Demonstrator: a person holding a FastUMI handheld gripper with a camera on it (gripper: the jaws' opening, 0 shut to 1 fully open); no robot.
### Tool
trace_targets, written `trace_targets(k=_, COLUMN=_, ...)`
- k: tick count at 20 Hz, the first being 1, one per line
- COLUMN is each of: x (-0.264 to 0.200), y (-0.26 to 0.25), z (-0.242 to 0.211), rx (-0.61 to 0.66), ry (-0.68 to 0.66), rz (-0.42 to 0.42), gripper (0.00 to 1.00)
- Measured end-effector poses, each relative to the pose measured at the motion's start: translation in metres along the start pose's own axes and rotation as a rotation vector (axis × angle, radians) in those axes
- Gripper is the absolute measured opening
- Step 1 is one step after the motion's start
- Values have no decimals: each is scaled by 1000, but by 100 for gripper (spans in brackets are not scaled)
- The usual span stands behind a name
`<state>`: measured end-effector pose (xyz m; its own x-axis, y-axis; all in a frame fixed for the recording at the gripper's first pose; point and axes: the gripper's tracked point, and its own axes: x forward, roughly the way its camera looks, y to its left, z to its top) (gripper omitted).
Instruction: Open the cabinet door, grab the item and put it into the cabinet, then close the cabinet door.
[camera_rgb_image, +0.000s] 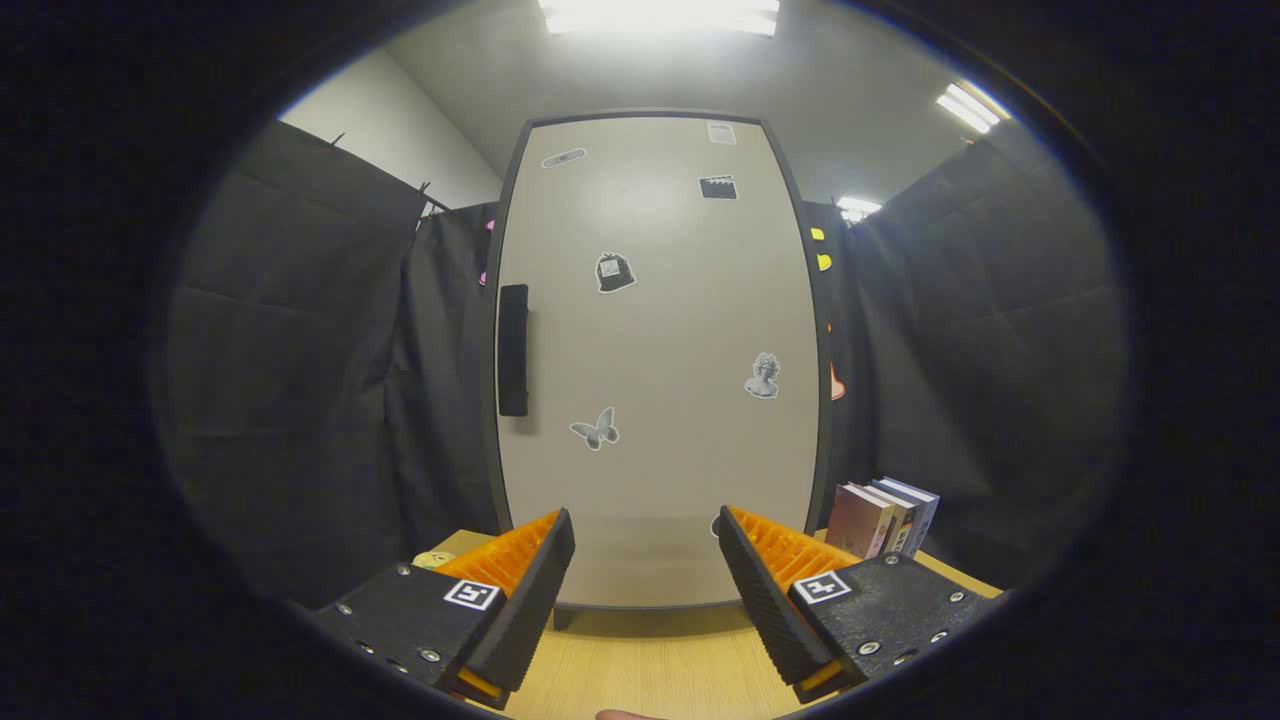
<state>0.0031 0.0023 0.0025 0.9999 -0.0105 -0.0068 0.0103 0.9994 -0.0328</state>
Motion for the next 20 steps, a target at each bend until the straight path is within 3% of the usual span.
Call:
trace_targets(k=7, x=1, y=-2, z=3, rx=-11, ry=-7, rz=-6, gripper=90)
trace_targets(k=12, x=6, y=10, z=12, rx=-23, ry=-13, rz=34, gripper=90)
trace_targets(k=20, x=40, y=57, z=30, rx=-22, ry=2, rz=188, gripper=91)
